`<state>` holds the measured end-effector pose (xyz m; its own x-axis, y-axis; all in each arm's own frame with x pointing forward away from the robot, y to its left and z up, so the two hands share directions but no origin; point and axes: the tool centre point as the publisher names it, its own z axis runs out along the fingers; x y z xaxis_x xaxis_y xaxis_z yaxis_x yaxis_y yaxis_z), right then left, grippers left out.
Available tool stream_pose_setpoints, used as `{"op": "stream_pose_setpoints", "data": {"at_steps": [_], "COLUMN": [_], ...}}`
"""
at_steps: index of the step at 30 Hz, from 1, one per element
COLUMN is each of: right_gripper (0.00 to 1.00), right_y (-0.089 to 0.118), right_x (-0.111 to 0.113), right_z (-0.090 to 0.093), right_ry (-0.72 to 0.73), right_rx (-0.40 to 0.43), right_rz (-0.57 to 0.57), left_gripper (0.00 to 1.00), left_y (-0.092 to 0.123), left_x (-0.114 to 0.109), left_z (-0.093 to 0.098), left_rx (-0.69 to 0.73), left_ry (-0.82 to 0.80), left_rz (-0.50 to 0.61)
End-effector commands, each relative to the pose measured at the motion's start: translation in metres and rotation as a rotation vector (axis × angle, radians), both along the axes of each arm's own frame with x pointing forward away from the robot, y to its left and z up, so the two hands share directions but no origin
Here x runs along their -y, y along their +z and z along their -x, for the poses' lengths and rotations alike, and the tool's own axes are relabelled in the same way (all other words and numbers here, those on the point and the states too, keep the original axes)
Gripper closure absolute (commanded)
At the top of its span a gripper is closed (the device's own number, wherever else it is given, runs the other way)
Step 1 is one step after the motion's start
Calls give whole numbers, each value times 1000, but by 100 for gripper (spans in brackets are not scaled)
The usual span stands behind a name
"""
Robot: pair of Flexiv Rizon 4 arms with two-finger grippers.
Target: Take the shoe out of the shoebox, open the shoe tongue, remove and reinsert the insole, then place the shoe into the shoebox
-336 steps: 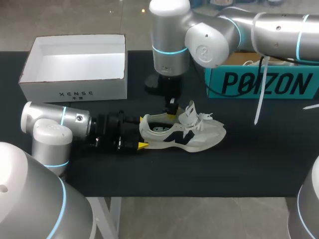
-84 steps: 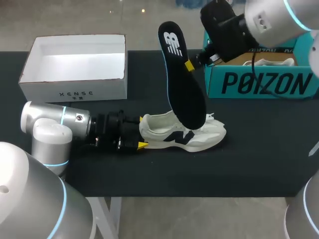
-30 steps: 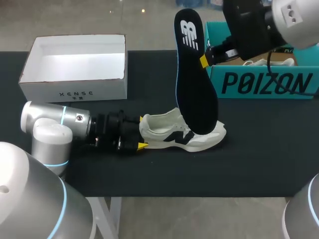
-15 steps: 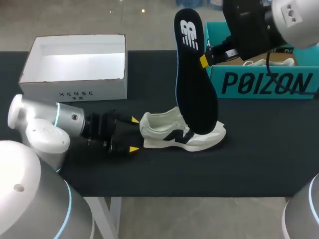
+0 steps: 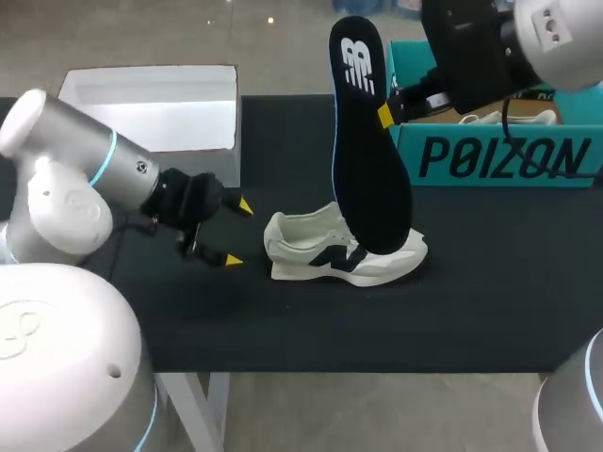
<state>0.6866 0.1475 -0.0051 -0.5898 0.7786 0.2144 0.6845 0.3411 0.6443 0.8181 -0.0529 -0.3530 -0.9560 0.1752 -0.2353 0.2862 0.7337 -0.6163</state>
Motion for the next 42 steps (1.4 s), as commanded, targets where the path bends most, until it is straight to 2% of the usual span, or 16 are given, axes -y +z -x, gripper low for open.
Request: {"op": "stream_pose_setpoints", "data": {"at_steps": [1, 11, 19, 29, 42], "right_gripper": [100, 100, 100, 100, 100], "right_y": [1, 1, 1, 20, 21], "right_x": [-3, -3, -3, 9, 8], "right_z": [-3, -3, -3, 17, 18], "right_ry": [-1, -1, -1, -42, -48], "right_rx": [-4, -4, -4, 25, 20], "right_rz": [4, 4, 4, 20, 29], "left_gripper": [0, 0, 0, 0, 0], "left_y": [17, 24, 23, 23, 27], "left_x": [0, 13, 15, 15, 19], "left_z": [-3, -1, -1, -1, -3], "left_rx": [-58, -50, -45, -45, -36], "left_ry": [-20, -35, -23, -23, -27], "left_rz": [-342, -354, -350, -350, -348]}}
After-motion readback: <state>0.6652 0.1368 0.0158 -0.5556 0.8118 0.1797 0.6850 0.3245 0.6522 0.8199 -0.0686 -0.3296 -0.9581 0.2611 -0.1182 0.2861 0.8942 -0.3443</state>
